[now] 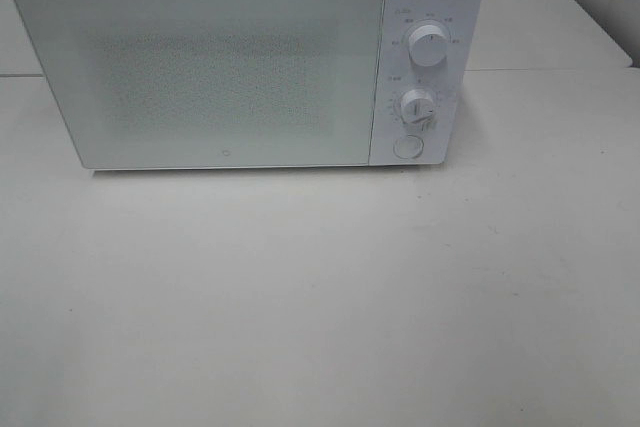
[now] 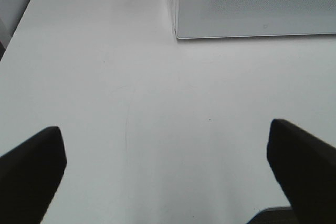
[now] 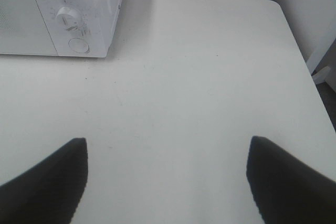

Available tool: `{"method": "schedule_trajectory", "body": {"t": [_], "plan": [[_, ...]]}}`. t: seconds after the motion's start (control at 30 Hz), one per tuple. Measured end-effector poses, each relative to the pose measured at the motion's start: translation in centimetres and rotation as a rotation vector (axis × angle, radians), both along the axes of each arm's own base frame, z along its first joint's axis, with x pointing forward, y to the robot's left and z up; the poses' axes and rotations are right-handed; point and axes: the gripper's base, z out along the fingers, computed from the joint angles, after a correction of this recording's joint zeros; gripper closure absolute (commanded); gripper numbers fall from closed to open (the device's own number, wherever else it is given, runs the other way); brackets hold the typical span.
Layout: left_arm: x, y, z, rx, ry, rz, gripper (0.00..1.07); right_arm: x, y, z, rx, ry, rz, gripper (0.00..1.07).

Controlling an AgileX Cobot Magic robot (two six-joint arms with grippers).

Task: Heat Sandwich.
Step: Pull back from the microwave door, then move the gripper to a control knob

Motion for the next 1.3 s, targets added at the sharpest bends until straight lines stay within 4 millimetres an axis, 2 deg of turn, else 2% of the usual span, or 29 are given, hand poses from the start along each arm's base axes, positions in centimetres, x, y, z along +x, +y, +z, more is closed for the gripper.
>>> {"method": "schedule_trajectory", "body": {"t": [0.67,0.97,1.13,1.27,1.3], "plan": [[0.0,0.0,0.0,0.000,0.000,0.000,0.06,5.2,0.5,0.6,-0.002,-0.016,0.018,0.31],[0.0,0.0,0.0,0.000,0.000,0.000,0.06,8.7,0.8,0.0,-0.004,0.005,0.025,0.31],[0.0,0.0,0.0,0.000,0.000,0.000,0.06,9.7,0.8,-0.1,-0.004,0.002,0.029,0.31],[0.0,0.0,0.0,0.000,0.000,0.000,0.06,11.7,1.0,-0.8,0.004,0.010,0.034,0.31],[0.0,0.0,0.0,0.000,0.000,0.000,0.06,11.7,1.0,-0.8,0.004,0.010,0.034,0.31]]}}
